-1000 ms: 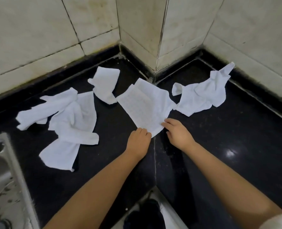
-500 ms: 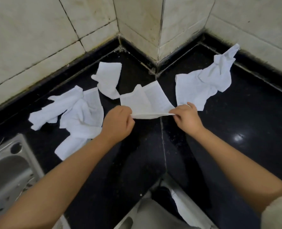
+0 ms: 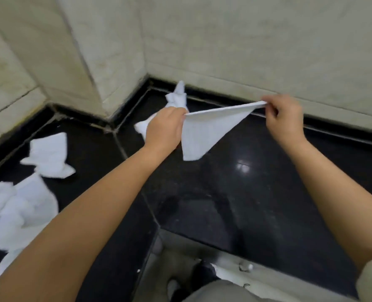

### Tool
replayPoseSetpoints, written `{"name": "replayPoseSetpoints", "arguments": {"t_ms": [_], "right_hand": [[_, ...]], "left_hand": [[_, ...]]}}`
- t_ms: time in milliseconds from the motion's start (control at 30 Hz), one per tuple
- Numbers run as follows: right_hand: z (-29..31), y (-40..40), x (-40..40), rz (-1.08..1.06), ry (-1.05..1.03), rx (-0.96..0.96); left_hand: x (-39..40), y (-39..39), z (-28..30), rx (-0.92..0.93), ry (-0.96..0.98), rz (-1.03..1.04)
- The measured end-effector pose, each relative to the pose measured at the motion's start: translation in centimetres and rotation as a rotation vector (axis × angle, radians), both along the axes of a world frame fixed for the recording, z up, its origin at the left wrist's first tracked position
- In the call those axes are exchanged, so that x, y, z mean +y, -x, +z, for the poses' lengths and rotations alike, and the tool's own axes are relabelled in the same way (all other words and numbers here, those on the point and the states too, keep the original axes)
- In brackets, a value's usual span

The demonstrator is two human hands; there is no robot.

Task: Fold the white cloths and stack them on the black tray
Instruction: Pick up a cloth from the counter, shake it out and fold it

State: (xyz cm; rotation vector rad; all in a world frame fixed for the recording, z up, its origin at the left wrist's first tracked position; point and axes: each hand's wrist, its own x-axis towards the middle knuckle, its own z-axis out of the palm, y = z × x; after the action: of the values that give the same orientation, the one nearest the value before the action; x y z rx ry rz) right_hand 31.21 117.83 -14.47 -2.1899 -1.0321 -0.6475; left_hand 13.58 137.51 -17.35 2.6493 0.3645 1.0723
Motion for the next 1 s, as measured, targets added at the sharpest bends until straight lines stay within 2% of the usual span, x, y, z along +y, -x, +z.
{"name": "replayPoseSetpoints", "arguments": {"t_ms": [100, 233, 300, 467, 533, 633, 700, 767, 867, 1000], "right_hand": [[-0.3, 0.1, -6.8, -0.053, -0.002, -0.129], [-5.5, 3.4, -15.4, -0.032, 0.183, -0.094], [-8.7, 6.0, -18.7, 0.028, 0.344, 0.044], [-13.3, 9.7, -22.5, 0.069, 0.719, 0.615], [-13.5, 9.0, -22.9, 0.060, 0.796, 0.793], [-12.4, 6.7, -22.9, 0.045, 0.780, 0.942], [-11.8, 4.9, -22.7, 0.032, 0.732, 1.013], [-11.7, 3.2, -22.5, -0.023, 0.638, 1.023], [-12.5, 1.2, -22.0, -0.149, 0.497, 0.997], [-14.1, -0.3, -21.3, -0.254, 0.441, 0.947]], "left_hand": [[-3.3, -2.0, -1.0, -0.023, -0.050, -0.193], [-7.3, -1.2, -5.4, 0.210, -0.112, -0.429], [-8.9, -0.2, -7.9, 0.363, -0.130, -0.527], [-12.1, 0.9, -12.0, 1.048, 0.045, -0.591], [-12.7, 0.5, -11.8, 1.195, 0.160, -0.616], [-12.5, -1.3, -10.8, 1.375, 0.332, -0.615], [-12.3, -2.9, -10.3, 1.391, 0.416, -0.572], [-12.4, -4.5, -10.4, 1.246, 0.452, -0.471], [-13.0, -7.1, -11.0, 1.032, 0.386, -0.278], [-14.0, -10.0, -12.4, 0.971, 0.288, -0.119]]}}
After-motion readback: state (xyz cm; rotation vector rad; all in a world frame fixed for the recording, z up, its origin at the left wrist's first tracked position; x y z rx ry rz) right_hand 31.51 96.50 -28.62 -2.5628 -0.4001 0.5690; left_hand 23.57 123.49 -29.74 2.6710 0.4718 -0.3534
